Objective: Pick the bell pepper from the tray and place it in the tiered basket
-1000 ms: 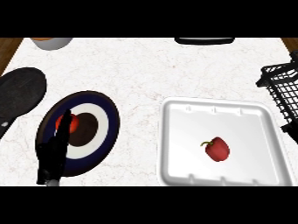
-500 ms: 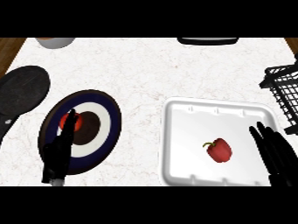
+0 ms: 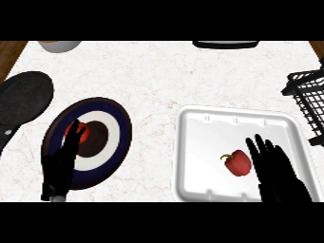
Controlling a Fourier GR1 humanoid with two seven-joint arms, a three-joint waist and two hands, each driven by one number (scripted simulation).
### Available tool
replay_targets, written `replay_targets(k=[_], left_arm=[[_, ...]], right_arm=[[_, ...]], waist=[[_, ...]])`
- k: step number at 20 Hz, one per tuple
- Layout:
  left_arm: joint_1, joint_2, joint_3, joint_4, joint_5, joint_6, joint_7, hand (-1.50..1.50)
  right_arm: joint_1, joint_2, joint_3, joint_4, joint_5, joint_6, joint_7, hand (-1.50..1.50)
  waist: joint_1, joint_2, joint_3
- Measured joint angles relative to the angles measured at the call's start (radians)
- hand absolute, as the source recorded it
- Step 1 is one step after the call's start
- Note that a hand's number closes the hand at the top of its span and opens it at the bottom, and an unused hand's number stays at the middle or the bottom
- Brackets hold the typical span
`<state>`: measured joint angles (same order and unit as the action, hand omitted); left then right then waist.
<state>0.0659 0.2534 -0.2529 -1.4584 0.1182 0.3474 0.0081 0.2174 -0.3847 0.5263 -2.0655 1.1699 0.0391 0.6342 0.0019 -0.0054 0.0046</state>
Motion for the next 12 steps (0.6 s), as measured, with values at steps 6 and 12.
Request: replay_targets(k=[6,12], left_arm=[[0.003,-0.019,0.011,0.006,-0.018,-0.012,-0.008,0.0],[-0.001,-0.034,0.026,0.025,-0.024,-0.027,-0.029,0.0]], right_arm=[[-0.051,0.062,0.017,0.062,0.028,0.062,0.024,-1.5],[-0.114,0.116,0.003,0.136,0.051,0.173,0.092,-1.5]], waist=[[0.0,-0.001,0.001],[0.0,-0.001,0.002]])
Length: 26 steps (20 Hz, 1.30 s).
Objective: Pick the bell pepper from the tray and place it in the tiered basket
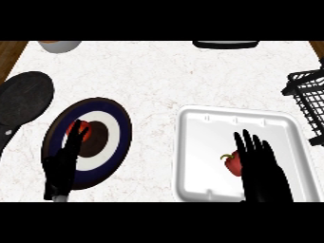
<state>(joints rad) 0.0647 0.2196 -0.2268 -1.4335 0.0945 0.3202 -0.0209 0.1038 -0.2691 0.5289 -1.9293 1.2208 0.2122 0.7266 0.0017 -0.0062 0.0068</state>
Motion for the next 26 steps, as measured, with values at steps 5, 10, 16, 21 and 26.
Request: replay_targets(k=[5,10,16,21,26], left_arm=[[-0.011,-0.006,0.017,0.006,-0.013,-0.011,0.015,0.0],[0.003,-0.016,0.028,-0.003,-0.032,-0.023,0.022,0.0],[0.005,-0.033,0.04,-0.005,-0.048,-0.034,0.028,0.0],[0.016,-0.044,0.053,-0.01,-0.059,-0.045,0.022,0.0],[0.021,-0.054,0.065,0.004,-0.07,-0.054,-0.01,0.0]], right_arm=[[-0.023,0.019,-0.026,0.05,-0.009,0.031,-0.014,-1.5],[-0.045,0.047,-0.049,0.081,-0.005,0.05,-0.019,-1.5],[-0.043,0.063,-0.074,0.12,-0.008,0.072,-0.028,-1.5],[-0.05,0.078,-0.109,0.17,-0.024,0.07,-0.051,-1.5],[-0.067,0.087,-0.142,0.243,-0.032,0.04,-0.09,-1.5]], waist=[[-0.001,0.0,0.0],[-0.001,0.001,-0.001],[-0.002,0.0,-0.001],[-0.001,0.0,-0.001],[0.0,-0.001,0.001]])
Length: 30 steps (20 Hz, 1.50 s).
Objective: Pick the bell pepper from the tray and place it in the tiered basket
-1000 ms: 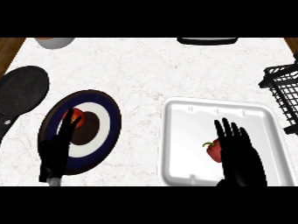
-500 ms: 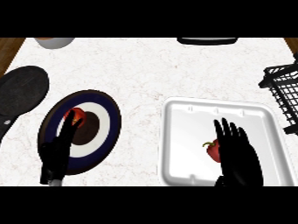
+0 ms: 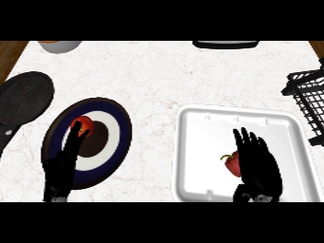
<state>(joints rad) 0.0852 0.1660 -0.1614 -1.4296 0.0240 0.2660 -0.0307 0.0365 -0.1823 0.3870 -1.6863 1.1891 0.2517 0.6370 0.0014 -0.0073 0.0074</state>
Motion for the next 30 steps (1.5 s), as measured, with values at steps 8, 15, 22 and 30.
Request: replay_targets(k=[8,15,22,30], left_arm=[[-0.019,-0.01,0.022,0.007,-0.018,-0.009,0.02,0.0],[-0.02,-0.014,0.03,0.0,-0.027,-0.017,0.041,0.0],[0.032,-0.021,0.032,-0.032,-0.034,-0.005,0.038,0.0],[0.076,-0.015,0.05,-0.054,-0.023,0.0,0.026,0.0]], right_arm=[[-0.045,0.007,-0.037,0.116,0.0,-0.076,-0.096,1.5],[-0.082,-0.017,-0.011,0.185,0.068,-0.171,-0.188,1.5],[-0.025,0.013,-0.15,0.144,0.041,-0.249,-0.069,1.5],[0.051,0.073,-0.528,-0.034,-0.108,-0.318,0.264,1.5]], waist=[[0.001,-0.004,-0.005],[0.003,-0.01,-0.013],[-0.028,-0.007,-0.008],[-0.068,-0.009,-0.004]])
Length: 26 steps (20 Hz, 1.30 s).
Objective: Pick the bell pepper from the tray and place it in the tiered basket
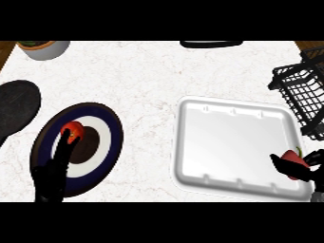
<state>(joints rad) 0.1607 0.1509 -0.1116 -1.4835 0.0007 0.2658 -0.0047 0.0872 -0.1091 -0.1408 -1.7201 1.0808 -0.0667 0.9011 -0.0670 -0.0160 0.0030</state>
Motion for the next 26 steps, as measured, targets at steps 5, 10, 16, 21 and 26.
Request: replay_targets(k=[5,10,16,21,26], left_arm=[[-0.009,0.001,-0.006,-0.004,-0.003,-0.005,0.018,0.0],[-0.026,0.011,0.0,0.005,0.009,-0.032,0.023,0.0],[-0.049,-0.011,-0.017,0.027,-0.017,-0.02,0.012,0.0],[-0.048,-0.017,-0.02,0.03,-0.021,-0.023,0.008,0.0],[-0.054,-0.01,-0.011,0.038,-0.016,-0.038,0.011,0.0]], right_arm=[[-0.006,0.011,-0.084,-0.293,0.018,0.014,0.126,1.5],[-0.019,-0.053,-0.118,-0.581,0.098,0.139,0.175,1.5],[-0.163,-0.16,-0.162,-0.65,0.13,0.33,0.203,1.5],[-0.334,-0.219,-0.24,-0.625,0.13,0.433,0.189,1.5],[-0.484,-0.285,-0.358,-0.497,0.091,0.493,0.148,1.5]], waist=[[0.015,0.0,-0.002],[0.036,0.004,-0.003],[0.058,0.008,-0.002],[0.068,0.009,-0.002],[0.071,0.011,-0.002]])
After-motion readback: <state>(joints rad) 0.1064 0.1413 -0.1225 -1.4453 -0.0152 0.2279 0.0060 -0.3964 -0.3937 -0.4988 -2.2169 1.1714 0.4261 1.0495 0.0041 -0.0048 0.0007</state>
